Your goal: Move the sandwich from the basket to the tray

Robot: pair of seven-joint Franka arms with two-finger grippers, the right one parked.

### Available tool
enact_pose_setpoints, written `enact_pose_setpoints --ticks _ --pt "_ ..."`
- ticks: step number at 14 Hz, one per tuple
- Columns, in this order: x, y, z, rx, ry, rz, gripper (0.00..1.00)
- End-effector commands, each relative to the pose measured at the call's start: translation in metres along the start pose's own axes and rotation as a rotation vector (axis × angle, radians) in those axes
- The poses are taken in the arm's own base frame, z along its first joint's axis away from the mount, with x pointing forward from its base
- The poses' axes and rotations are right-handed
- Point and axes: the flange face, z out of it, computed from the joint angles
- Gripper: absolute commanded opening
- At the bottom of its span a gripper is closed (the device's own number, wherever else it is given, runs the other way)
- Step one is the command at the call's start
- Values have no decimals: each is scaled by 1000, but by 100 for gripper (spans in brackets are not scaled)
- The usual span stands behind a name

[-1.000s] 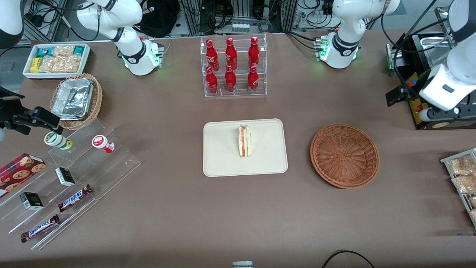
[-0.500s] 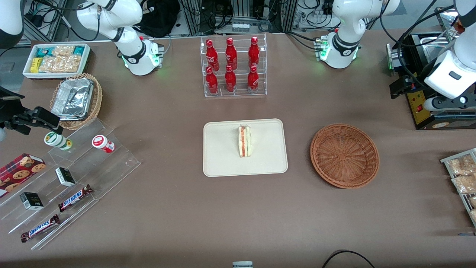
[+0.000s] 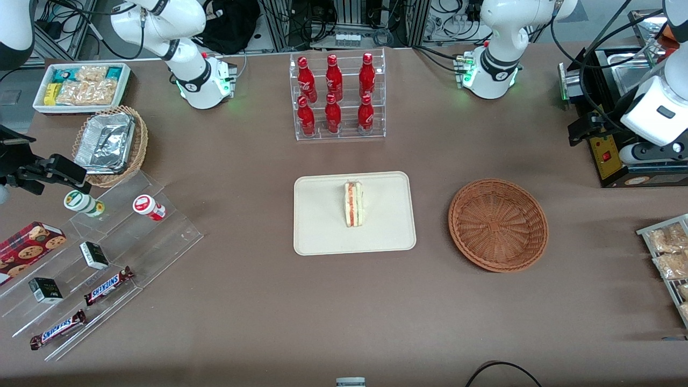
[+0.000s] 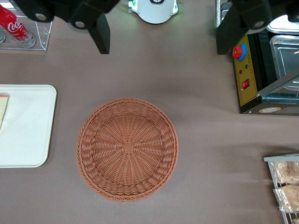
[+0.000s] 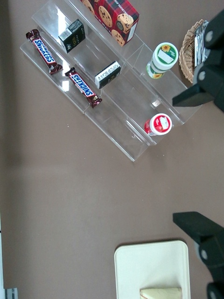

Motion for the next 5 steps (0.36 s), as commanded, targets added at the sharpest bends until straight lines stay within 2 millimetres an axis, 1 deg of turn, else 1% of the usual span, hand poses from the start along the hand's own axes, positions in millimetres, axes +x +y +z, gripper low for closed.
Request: enact_pose_setpoints --ticks 1,3,5 --pt "2 -7 -8 2 13 -4 100" --pt "3 -14 -14 -8 27 -11 100" --pt "3 -13 -18 -12 36 -11 100"
